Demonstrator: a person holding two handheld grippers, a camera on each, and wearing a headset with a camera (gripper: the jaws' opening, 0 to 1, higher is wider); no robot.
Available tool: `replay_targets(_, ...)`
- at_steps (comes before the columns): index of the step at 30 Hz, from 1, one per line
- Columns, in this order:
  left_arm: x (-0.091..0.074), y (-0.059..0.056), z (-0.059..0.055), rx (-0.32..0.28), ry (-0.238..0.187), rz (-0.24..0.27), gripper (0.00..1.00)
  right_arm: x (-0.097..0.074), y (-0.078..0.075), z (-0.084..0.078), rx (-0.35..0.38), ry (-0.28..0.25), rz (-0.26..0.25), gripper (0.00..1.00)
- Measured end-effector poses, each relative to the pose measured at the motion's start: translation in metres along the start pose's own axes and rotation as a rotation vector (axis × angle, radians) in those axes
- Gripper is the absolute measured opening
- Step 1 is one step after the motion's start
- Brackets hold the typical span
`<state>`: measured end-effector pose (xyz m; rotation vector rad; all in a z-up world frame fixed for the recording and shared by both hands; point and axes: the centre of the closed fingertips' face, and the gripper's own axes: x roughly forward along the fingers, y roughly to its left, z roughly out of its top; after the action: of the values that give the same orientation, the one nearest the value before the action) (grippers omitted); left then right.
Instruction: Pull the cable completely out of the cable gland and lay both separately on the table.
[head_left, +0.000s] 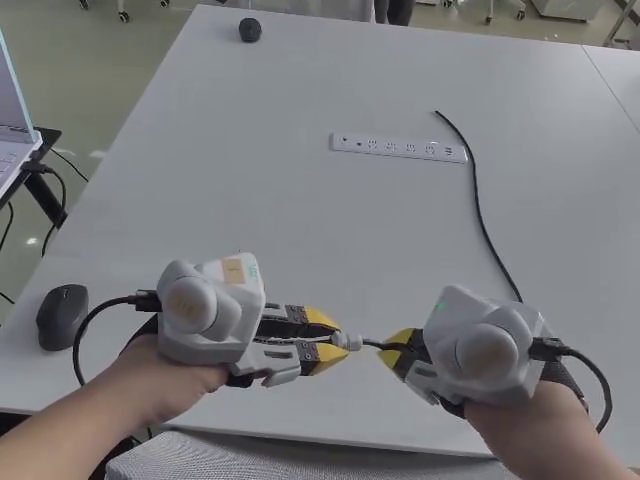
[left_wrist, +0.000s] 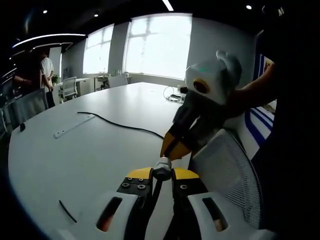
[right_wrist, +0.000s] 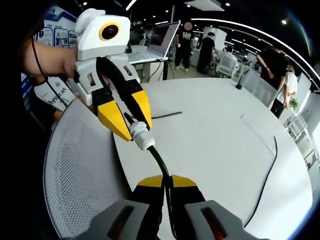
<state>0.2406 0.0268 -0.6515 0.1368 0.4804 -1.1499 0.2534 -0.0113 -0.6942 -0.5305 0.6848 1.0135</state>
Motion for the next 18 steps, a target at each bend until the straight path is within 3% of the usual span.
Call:
replay_targets(10, 0.002, 0.000, 0.006, -0.007, -0.018, 0.007, 0.15, -0.005, -0.026, -0.024, 0.148, 0.042, -0.042, 0.00)
replay_targets(13, 0.004, -0.001, 0.007, -0.001, -0.020, 0.003, 0.15, -0.005, -0.028, -0.033, 0.201, 0.062, -0.038, 0.00)
replay_targets(15, 0.005, -0.002, 0.008, 0.002, -0.019, 0.002, 0.15, -0.004, -0.026, -0.038, 0.274, 0.071, -0.027, 0.00)
replay_targets(18, 0.005, -0.002, 0.007, 0.002, -0.016, 0.000, 0.15, -0.003, -0.030, -0.051, 0.305, 0.119, -0.049, 0.00)
